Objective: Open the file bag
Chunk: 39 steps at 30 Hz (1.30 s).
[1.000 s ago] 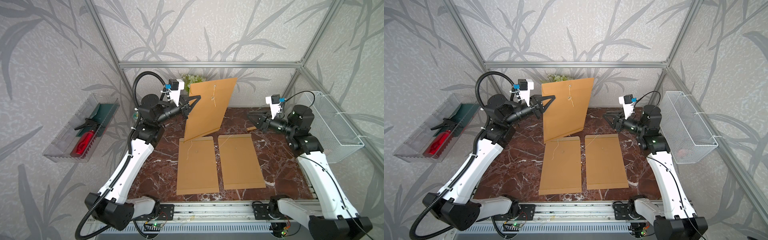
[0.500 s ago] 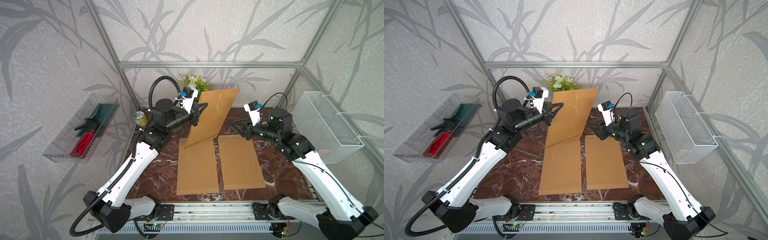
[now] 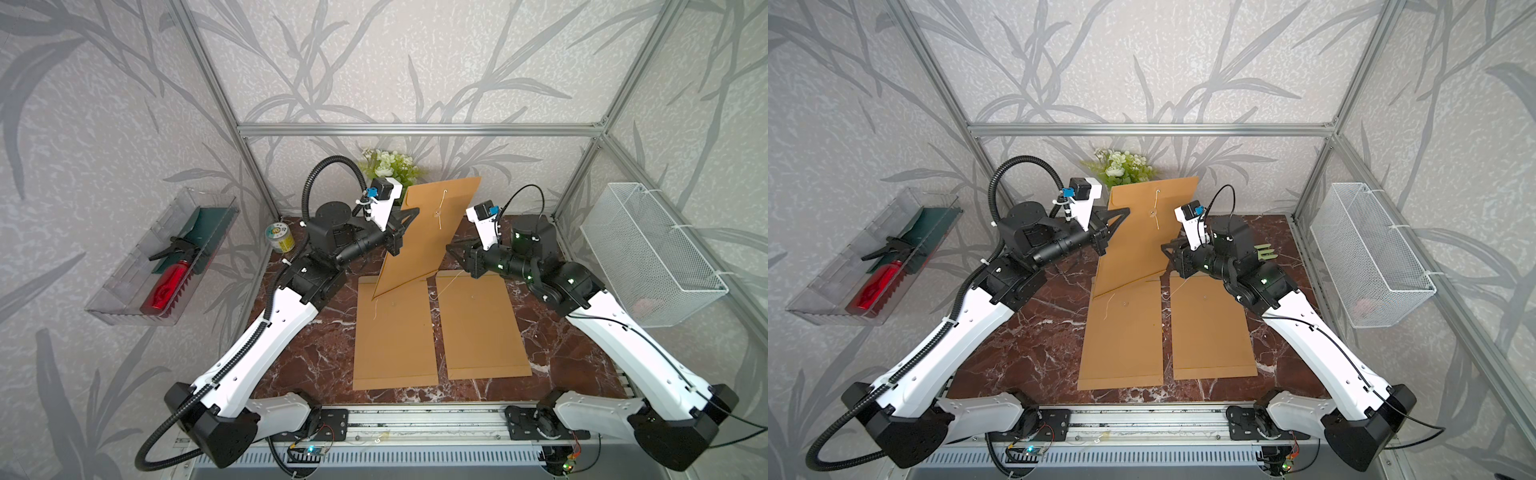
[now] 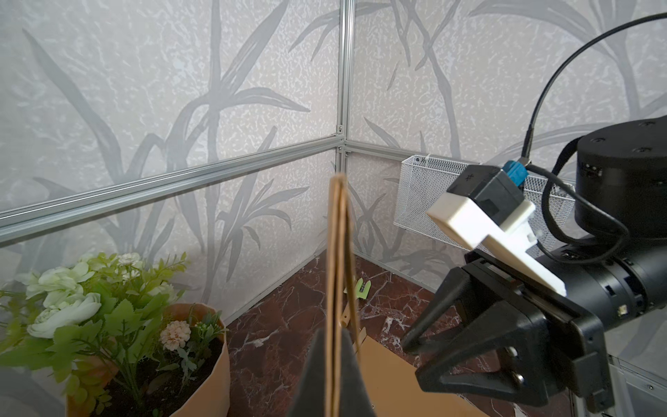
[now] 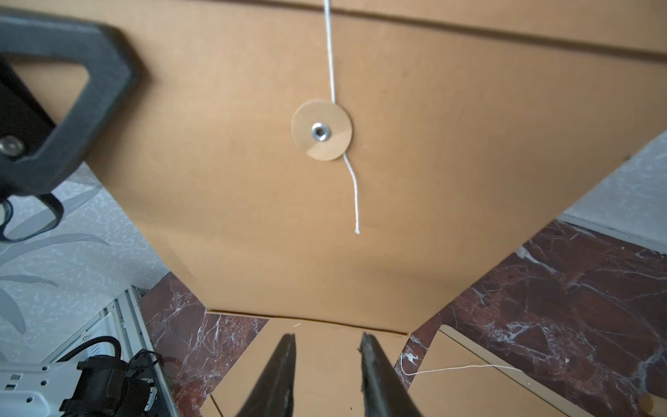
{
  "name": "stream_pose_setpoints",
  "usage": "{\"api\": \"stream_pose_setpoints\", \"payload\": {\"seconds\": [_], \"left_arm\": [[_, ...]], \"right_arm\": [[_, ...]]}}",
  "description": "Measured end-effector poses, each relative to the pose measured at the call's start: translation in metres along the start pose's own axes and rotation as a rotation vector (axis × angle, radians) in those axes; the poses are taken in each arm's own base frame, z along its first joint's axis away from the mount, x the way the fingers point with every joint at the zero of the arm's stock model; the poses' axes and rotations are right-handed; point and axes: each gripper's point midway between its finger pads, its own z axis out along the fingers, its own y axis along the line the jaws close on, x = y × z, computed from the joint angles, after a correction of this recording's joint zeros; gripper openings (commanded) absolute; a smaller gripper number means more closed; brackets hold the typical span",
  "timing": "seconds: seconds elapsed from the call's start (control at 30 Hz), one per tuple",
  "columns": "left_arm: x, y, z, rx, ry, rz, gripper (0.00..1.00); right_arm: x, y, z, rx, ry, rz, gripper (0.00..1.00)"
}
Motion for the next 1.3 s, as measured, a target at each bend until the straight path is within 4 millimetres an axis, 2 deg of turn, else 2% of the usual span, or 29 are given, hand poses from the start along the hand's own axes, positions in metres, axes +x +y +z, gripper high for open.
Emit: {"api": "stream_pose_setpoints", "payload": {"seconds": [0.4, 0.8, 1.3], "left_arm": [[0.007, -0.012, -0.004, 0.026, 0.007, -0.003, 0.00], [0.003, -0.017, -0.012, 0.033, -0.009, 0.002, 0.00], [0.003, -0.018, -0.012, 0.033, -0.005, 0.000, 0.00]], "right_arm": [[-0.014, -0.005, 0.027, 0.004, -0.011, -0.009, 0.30], [-0.020, -0.004, 0.034, -0.008, -0.015, -0.013, 0.28], [-0.021, -0.002, 0.037, -0.023, -0.009, -0.019, 0.07]]}}
